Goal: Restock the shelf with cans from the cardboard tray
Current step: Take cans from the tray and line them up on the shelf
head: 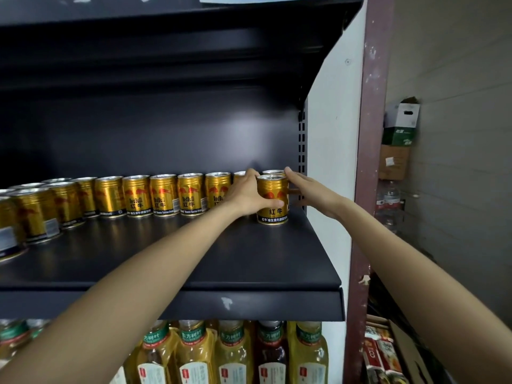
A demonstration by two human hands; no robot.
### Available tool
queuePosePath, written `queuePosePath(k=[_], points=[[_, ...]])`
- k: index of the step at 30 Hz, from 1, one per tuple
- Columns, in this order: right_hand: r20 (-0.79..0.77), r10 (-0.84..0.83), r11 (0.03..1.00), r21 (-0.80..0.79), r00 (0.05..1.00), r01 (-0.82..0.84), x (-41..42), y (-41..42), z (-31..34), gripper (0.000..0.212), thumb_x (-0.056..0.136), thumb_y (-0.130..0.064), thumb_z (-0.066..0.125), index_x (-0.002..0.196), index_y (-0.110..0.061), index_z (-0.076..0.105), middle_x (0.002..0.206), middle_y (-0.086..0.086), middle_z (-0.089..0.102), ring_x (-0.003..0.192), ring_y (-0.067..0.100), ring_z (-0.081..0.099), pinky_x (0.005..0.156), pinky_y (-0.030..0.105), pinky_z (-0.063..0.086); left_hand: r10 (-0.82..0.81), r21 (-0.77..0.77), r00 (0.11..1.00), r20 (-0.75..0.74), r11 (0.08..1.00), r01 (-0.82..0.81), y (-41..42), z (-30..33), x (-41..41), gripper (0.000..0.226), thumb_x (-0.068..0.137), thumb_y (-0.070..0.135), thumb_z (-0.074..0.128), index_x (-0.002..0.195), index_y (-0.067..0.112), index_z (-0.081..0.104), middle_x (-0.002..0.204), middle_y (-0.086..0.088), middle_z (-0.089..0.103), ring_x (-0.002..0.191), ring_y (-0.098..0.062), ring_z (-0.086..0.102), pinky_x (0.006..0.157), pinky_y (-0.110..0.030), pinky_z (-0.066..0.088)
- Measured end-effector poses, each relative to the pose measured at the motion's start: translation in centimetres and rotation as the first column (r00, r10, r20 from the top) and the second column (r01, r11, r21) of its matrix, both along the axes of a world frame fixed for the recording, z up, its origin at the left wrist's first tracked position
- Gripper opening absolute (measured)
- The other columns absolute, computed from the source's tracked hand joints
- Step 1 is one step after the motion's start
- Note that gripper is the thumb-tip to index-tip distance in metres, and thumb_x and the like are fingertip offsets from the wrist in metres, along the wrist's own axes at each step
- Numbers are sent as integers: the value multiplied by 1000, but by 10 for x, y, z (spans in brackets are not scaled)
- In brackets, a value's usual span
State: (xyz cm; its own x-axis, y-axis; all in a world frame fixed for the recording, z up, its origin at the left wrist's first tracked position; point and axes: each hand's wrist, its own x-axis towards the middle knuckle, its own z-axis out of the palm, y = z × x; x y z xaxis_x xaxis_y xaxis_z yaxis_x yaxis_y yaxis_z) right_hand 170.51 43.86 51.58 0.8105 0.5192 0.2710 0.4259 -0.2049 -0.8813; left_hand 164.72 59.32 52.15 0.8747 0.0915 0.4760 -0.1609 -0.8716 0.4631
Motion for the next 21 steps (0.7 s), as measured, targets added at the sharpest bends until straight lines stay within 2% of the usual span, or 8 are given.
queuePosePath(k=[4,6,7,9,13,16,21], points=[[-15,19,997,70,1000,-18,-8,4,-2,52,97,-44,35,143,-21,28,140,5,45,116,15,49,95,30,43,-56,3,997,-56,998,56,4,1,-3,95,69,37,80,144,13,25,143,-6,42,130,-23,42,100,-34,39],[12,3,998,65,1000,-4,-11,3,-3,52,97,-43,37,143,-21,28,133,1,47,111,13,49,90,26,45,-128,-91,984,-125,989,117,11,0,-6,101,69,23,81,148,16,18,147,-6,38,132,-23,40,104,-36,40],[25,15,998,59,1000,-16,-13,2,-4,50,96,-41,39,142,-22,30,127,-2,49,110,12,50,87,23,46,-168,-159,976,-141,977,145,14,-2,-7,101,69,17,82,148,18,19,145,-7,41,129,-23,44,103,-39,42],[45,54,998,30,998,-55,-14,-1,-9,50,94,-38,48,139,-21,34,127,-4,52,113,14,53,93,28,48,-219,-249,968,-122,951,184,17,-6,-9,92,68,12,81,143,17,29,139,-8,49,121,-21,53,101,-40,45],[98,8,1000,-15,995,-7,-15,1,-18,59,90,-29,58,140,-15,30,132,2,50,117,17,52,99,34,45,-248,-267,967,-64,938,223,14,-9,-9,72,72,11,78,135,14,42,134,-7,54,115,-21,57,99,-38,47],[101,-14,1000,-14,995,15,-16,4,-17,63,90,-26,58,140,-9,24,135,7,47,119,18,50,100,34,45,-269,-267,961,-65,933,243,12,-9,-7,69,75,11,76,135,15,42,135,-7,54,116,-20,57,99,-37,46],[87,21,999,-48,996,-17,-23,5,-13,69,93,-23,54,147,-17,12,131,1,44,121,19,47,97,29,42,-264,-237,960,-96,943,235,13,-9,-6,72,78,14,74,139,17,36,141,-6,48,124,-20,51,104,-38,42]])
